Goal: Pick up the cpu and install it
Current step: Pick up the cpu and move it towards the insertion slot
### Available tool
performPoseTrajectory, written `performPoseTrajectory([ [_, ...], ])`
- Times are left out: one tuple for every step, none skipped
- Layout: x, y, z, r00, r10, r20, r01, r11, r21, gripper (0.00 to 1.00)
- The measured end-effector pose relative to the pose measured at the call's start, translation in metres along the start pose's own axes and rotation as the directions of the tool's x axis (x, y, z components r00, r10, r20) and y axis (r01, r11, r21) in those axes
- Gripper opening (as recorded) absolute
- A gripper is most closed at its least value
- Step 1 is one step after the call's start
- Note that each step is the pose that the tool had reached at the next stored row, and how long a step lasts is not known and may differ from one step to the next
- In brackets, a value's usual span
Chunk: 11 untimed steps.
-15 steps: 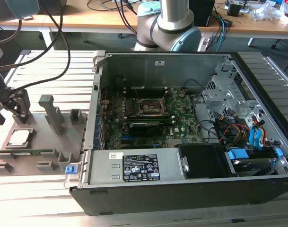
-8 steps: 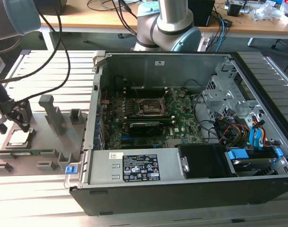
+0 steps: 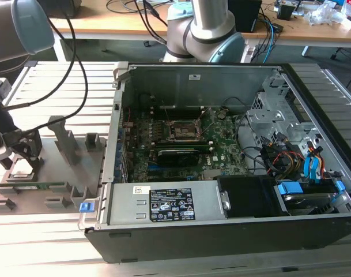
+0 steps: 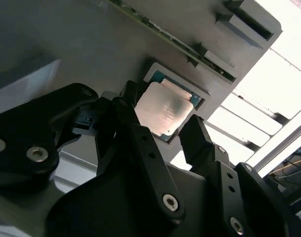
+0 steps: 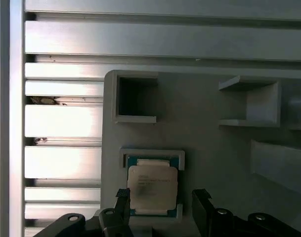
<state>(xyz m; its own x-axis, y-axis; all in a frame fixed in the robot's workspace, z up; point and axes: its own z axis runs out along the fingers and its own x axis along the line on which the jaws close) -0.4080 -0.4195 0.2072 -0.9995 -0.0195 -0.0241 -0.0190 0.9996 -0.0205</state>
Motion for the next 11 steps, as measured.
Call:
performPoseTrajectory([
  [0.0003, 0.0011, 0.0018, 1.0000, 0.000, 0.0000, 0.000, 1.0000, 0.0002, 0.62],
  [0.0016, 0.0042, 0.0064, 1.0000, 0.000, -0.0001, 0.000, 1.0000, 0.0004, 0.62],
  [0.0028, 0.0054, 0.0080, 1.0000, 0.000, -0.0001, 0.000, 1.0000, 0.0004, 0.62],
  [0.0039, 0.0062, 0.0090, 1.0000, 0.000, -0.0002, 0.000, 1.0000, 0.0005, 0.62],
  [0.0064, 0.0072, 0.0110, 1.0000, 0.000, 0.0000, 0.000, 1.0000, 0.0009, 0.62],
  [0.0098, 0.0073, 0.0120, 1.0000, 0.000, -0.0001, 0.000, 1.0000, 0.0024, 0.62],
  [0.0106, 0.0073, 0.0128, 1.0000, 0.000, -0.0001, 0.000, 1.0000, 0.0026, 0.62],
  [0.0108, 0.0072, 0.0138, 1.0000, -0.001, -0.0002, 0.001, 1.0000, 0.0028, 0.62],
  [0.0110, 0.0070, 0.0151, 1.0000, 0.000, 0.0000, 0.000, 1.0000, 0.0026, 0.62],
  [0.0108, 0.0067, 0.0155, 1.0000, 0.000, -0.0001, 0.000, 1.0000, 0.0027, 0.62],
  [0.0107, 0.0066, 0.0156, 1.0000, 0.000, -0.0001, 0.000, 1.0000, 0.0027, 0.62],
])
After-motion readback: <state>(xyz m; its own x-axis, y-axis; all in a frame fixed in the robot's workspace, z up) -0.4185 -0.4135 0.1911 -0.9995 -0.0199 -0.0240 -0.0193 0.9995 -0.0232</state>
